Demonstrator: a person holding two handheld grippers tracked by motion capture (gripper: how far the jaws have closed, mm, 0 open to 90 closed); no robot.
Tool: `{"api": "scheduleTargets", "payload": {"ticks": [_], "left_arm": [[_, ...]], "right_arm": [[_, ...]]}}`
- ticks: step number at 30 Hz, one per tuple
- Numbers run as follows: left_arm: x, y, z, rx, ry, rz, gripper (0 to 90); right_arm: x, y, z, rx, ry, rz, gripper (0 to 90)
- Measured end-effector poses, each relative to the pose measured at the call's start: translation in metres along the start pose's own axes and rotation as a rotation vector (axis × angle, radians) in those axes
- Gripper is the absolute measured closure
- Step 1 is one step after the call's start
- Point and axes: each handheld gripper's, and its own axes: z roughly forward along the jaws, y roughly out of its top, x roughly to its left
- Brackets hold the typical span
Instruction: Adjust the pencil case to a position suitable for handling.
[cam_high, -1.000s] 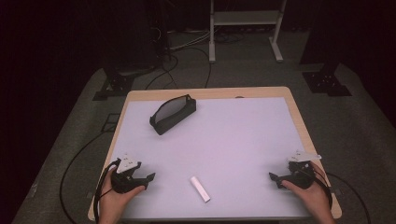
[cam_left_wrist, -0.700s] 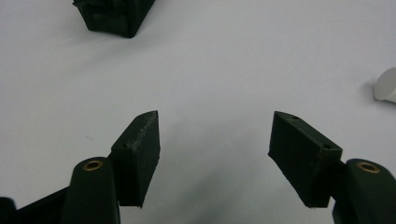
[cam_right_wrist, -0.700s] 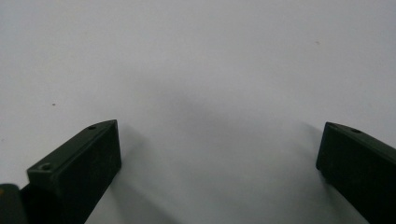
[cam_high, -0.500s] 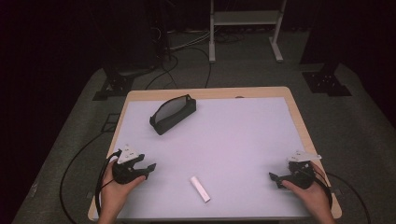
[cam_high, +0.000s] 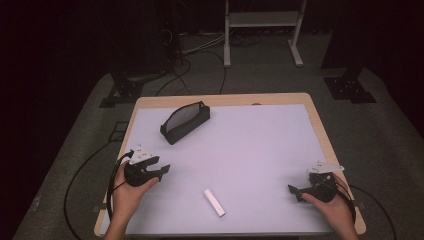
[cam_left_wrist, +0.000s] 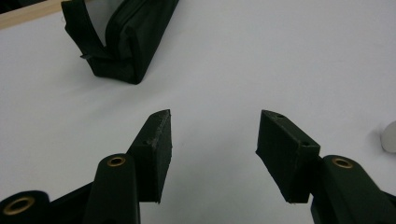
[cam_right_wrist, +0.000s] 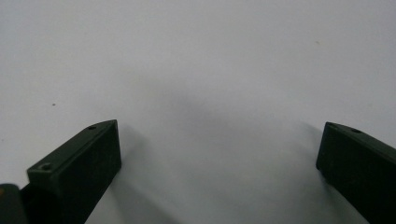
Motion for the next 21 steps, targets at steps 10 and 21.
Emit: {"api": "scheduleTargets", "payload": {"ticks": [10,21], "left_arm": [[0.005,0.015,0.005,-0.016,-0.002,0.014,47.1],[0.011,0.033,0.013,-0.036,-0.012,0.022,50.3]], "right_arm": [[0.000,0.000,0.000,-0.001,0.000,-0.001,0.0],[0.000,0.000,0.000,0.000,0.000,0.001,0.0]]}}
